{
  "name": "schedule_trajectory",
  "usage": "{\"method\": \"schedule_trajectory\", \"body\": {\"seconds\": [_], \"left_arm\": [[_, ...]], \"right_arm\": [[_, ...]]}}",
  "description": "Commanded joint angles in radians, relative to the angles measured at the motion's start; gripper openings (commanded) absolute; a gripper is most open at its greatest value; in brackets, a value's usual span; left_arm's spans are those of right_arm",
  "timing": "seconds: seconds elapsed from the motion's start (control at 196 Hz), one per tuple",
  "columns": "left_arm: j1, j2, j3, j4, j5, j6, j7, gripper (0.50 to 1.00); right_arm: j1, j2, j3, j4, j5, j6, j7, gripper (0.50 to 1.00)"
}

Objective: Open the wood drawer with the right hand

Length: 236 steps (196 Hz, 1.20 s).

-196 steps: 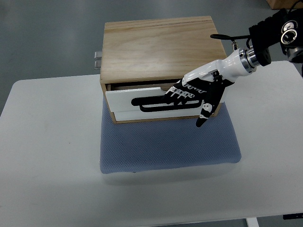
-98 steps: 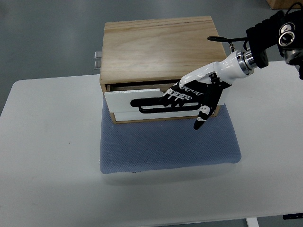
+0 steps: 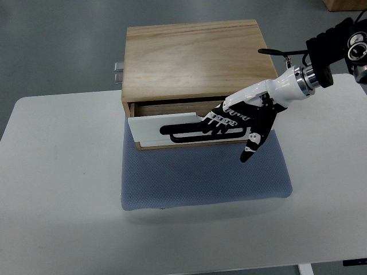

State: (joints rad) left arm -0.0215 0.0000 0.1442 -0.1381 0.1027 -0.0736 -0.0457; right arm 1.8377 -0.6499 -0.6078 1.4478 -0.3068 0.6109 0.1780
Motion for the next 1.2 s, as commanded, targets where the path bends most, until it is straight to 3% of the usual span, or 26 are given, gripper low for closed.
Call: {"method": "schedule_trajectory", "body": {"seconds": [0.0,0.865,1.196], "left_arm": [[0.000,0.000,0.000,0.000,0.000,0.000,0.001,1.000],[0.000,0.000,0.000,0.000,0.000,0.000,0.000,1.000],[0.000,0.000,0.000,0.000,0.000,0.000,0.000,1.000]], "right_arm": [[0.000,-0.016,0.000,0.023,0.000,0.000,0.000,0.954],[0.003,-0.100,0.005,0.100,-0.002,0.000,0.000,0.954],[0.005,-0.203,0.240,0.068,0.009,0.000,0.001,0.954]]}}
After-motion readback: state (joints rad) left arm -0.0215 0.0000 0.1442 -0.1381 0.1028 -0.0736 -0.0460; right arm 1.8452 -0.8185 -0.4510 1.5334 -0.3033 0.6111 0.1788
